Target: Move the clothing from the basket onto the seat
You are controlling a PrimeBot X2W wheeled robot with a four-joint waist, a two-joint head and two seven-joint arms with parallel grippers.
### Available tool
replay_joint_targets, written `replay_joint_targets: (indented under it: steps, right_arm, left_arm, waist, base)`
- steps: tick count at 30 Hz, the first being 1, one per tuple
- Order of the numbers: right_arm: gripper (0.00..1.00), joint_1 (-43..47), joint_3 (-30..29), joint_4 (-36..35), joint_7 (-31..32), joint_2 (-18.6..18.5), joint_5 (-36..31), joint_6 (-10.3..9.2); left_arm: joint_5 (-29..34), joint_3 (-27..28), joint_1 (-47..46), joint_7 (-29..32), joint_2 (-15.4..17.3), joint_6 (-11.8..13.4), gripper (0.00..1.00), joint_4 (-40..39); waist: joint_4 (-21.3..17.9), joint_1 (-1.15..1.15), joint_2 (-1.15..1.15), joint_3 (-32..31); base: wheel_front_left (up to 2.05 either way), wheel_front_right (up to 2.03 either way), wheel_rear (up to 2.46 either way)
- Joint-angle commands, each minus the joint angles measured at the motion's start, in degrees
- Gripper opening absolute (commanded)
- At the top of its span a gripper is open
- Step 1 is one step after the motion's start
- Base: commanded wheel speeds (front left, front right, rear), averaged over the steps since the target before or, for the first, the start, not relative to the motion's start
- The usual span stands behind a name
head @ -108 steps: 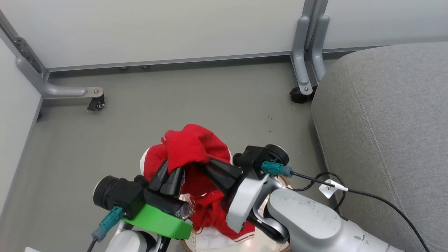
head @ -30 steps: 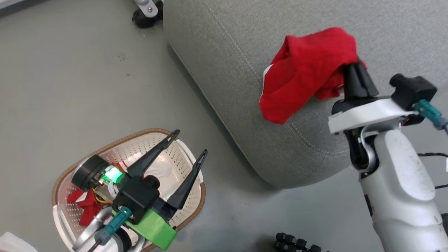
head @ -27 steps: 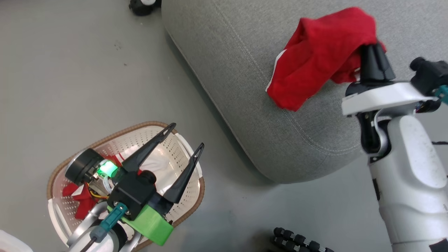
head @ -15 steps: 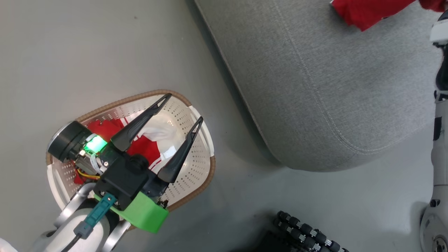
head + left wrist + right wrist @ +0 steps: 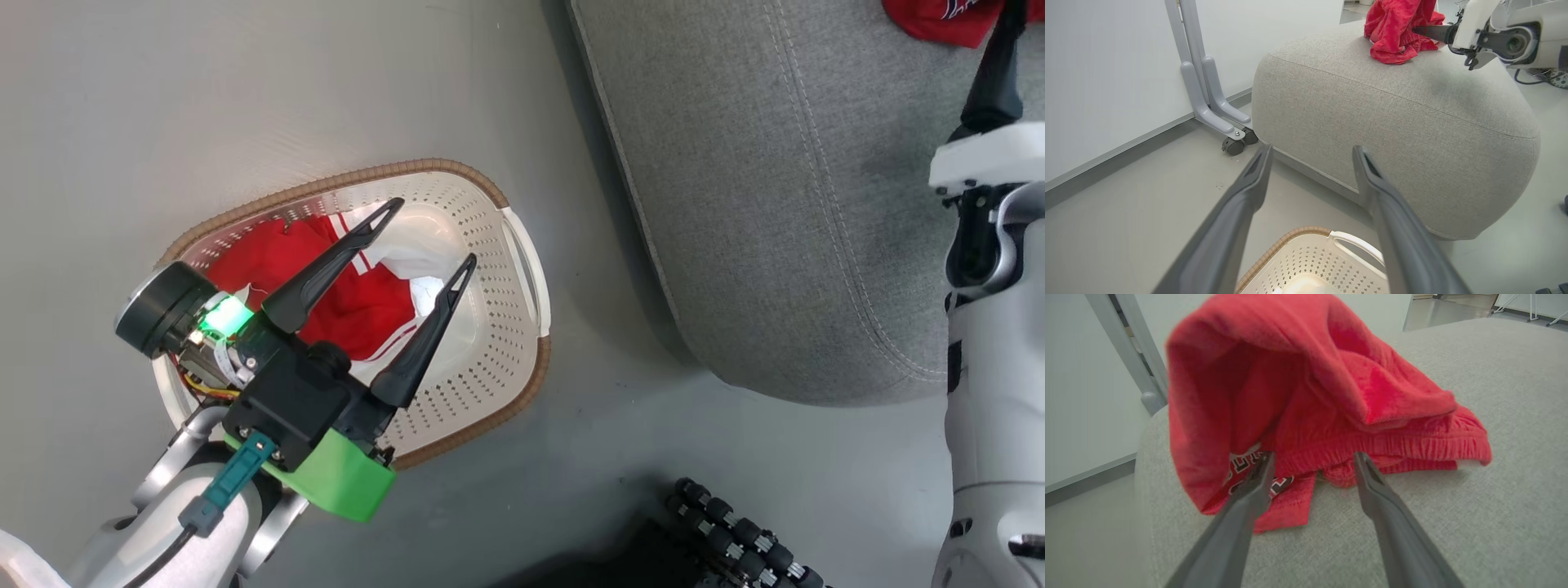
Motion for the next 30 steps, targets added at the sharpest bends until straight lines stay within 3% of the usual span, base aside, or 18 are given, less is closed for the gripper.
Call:
replay_joint_targets:
  steps: [1, 9, 17, 30]
  right_arm:
    - [1.00, 2.12, -0.25, -1.52, -0.17, 0.09, -0.52, 0.00]
    - [1.00, 14.14, 1.94, -13.35, -0.17, 2.69, -1.47, 0.00]
    - [1.00, 25.65, 11.37, -23.93, -0.17, 3.05, -0.85, 0.00]
    - [1.00, 35.34, 21.69, -30.47, -0.17, 3.00, -2.69, 0.00]
  left_arm:
    - [0.09, -0.04, -0.63, -0.53, -0.09, 0.23, 1.00, 0.27]
    - [-0.76, -0.15, 1.35, -3.24, -1.62, 1.84, 1.00, 3.03]
    - [-1.99, 0.43, 3.61, -7.61, -4.70, 4.92, 1.00, 7.19]
    - [-5.17, 5.94, 7.63, -13.16, -9.36, 10.81, 1.00, 14.52]
  waist:
    - [-0.28, -0.02, 0.00, -1.16]
    - [0.30, -0.02, 0.00, -6.96]
    - [2.86, -0.02, 0.00, -14.25]
    - [11.22, -0.02, 0.00, -22.24]
  base:
    - [0.00, 0.00, 0.00]
    - [0.00, 0.00, 0.00]
    - [0.00, 0.00, 0.00]
    - [0.00, 0.00, 0.00]
